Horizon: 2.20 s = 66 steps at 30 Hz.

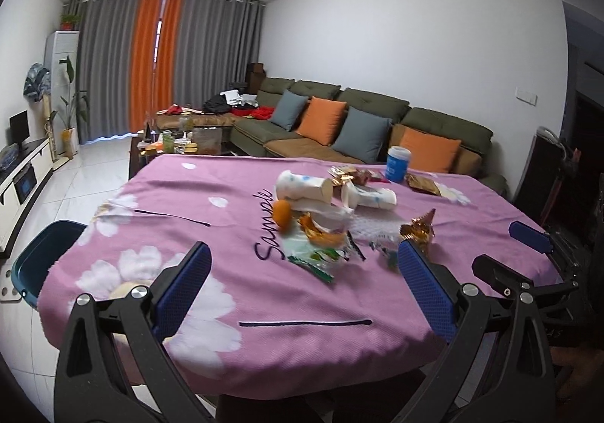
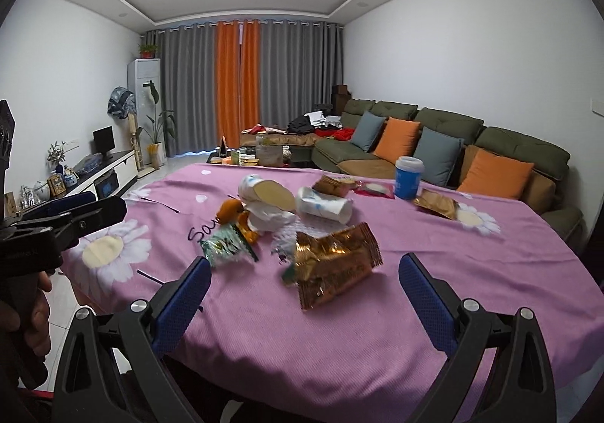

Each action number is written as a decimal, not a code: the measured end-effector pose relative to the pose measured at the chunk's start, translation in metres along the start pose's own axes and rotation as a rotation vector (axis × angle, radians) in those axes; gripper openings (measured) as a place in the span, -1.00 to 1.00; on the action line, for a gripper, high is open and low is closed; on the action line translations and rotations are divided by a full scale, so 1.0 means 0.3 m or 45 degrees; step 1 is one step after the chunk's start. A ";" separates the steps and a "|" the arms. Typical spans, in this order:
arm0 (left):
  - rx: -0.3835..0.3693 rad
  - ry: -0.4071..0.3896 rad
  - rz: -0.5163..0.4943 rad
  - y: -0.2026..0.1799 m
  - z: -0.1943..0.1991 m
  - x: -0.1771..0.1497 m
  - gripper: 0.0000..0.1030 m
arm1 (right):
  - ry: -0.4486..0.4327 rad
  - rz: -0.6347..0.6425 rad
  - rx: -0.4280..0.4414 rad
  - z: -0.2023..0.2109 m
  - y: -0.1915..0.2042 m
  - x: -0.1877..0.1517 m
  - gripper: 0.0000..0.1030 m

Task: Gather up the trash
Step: 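Move both tools back over the table toward the remaining trash, then grasp the gold snack wrapper with the right tool while the left tool grasps a plastic bag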

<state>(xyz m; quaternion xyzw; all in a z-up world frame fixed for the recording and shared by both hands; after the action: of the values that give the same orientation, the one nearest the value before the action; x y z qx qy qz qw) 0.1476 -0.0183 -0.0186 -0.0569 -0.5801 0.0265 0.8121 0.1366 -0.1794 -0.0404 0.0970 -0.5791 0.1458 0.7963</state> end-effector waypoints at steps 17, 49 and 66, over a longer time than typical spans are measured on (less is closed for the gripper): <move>-0.019 0.137 -0.100 -0.035 -0.265 -0.074 0.89 | 0.214 0.000 -0.048 -0.249 -0.054 -0.093 0.61; -0.123 0.352 -0.047 -0.129 -0.586 -0.213 0.18 | 0.355 -0.033 0.054 -0.288 -0.073 -0.164 -0.64; -0.165 0.331 -0.020 -0.125 -0.540 -0.208 -0.99 | 0.315 -0.106 0.047 -0.214 -0.112 -0.135 -0.78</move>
<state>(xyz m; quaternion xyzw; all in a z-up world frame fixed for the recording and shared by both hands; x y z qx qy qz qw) 0.2796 -0.0724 -0.1245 -0.1074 -0.4708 -0.0249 0.8753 0.1939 -0.1949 -0.0982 0.1168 -0.4691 0.1341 0.8651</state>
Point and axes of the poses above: each gripper's, at about its wrist camera, not at the fingertips, and z roughly against the way its jaws point, y to its left, x to its top, the point moved 8 cm from there along -z, roughly the way its jaws point, and after that the axes turned 5 degrees about -y, right-handed, at the moved point
